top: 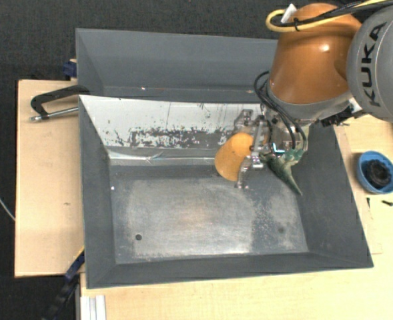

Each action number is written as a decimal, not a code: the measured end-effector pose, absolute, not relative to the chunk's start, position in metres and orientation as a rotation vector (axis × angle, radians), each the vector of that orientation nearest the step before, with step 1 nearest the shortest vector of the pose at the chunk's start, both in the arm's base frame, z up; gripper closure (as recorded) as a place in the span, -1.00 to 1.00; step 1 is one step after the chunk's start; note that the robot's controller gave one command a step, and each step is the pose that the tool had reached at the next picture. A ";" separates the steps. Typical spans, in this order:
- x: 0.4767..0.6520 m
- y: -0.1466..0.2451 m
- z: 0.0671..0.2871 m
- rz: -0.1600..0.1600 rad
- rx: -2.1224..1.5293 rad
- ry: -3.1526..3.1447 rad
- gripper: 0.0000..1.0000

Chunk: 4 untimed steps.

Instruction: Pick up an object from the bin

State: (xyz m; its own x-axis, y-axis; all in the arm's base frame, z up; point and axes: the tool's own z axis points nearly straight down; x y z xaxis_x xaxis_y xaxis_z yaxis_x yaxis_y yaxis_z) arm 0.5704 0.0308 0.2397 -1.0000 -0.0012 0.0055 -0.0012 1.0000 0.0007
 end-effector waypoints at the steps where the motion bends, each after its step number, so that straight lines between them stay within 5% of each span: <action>1: 0.595 0.082 0.150 -0.004 -0.190 -3.130 -1.00; 2: 0.565 0.078 0.075 -0.003 0.318 -3.127 -1.00; 3: 0.566 0.078 0.077 -0.003 0.316 -3.130 1.00; 4: 0.548 0.034 0.219 -0.003 -0.326 -3.134 1.00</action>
Offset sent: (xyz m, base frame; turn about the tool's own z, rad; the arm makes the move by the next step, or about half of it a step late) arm 0.0253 0.0474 -0.0865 0.1263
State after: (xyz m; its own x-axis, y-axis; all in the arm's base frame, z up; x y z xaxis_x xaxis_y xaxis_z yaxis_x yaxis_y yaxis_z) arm 0.5481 0.0337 0.2192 -0.9786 0.2057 -0.0094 0.2057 0.9786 0.0028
